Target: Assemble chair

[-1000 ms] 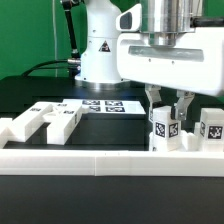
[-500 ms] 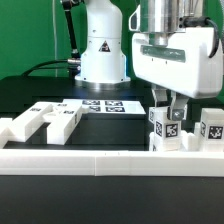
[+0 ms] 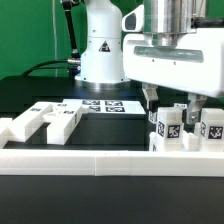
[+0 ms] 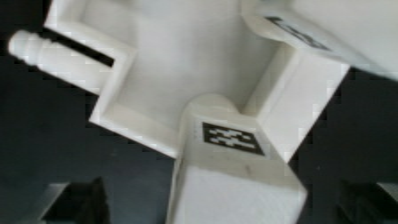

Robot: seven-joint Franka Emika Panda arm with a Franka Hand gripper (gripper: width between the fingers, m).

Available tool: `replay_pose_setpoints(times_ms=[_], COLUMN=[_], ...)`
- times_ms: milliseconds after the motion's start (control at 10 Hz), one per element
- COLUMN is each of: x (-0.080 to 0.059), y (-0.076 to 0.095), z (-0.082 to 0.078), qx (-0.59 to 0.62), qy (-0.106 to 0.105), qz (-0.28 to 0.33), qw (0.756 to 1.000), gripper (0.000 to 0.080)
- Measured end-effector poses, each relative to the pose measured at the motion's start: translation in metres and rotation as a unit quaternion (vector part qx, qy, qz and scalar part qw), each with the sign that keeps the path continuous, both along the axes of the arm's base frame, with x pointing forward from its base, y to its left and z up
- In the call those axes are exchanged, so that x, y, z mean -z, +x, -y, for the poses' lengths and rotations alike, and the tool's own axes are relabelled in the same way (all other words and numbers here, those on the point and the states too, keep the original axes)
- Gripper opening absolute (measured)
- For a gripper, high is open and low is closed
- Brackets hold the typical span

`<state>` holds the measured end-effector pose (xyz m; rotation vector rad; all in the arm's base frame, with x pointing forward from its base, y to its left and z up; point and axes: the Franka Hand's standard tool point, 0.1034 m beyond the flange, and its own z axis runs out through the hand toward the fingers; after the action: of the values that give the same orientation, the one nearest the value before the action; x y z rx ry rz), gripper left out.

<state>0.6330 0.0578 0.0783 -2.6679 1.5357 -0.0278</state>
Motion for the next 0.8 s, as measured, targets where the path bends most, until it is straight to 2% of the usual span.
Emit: replay_pose_setpoints(times_ms=[200,400,800], x=[0.0001,0.0002,0.0003], y=[-0.0002,-0.0002,0.0001], z=[-0.0018,-0.0006,0.0036], qx=[-0.113,-0.214,-0.365], qy=[-0.006,-0.011,-0.019], qz=[0.005,0.009,0.016], qw=[0.994,0.977,0.931], gripper=[0.0647,0.0649,0.0649])
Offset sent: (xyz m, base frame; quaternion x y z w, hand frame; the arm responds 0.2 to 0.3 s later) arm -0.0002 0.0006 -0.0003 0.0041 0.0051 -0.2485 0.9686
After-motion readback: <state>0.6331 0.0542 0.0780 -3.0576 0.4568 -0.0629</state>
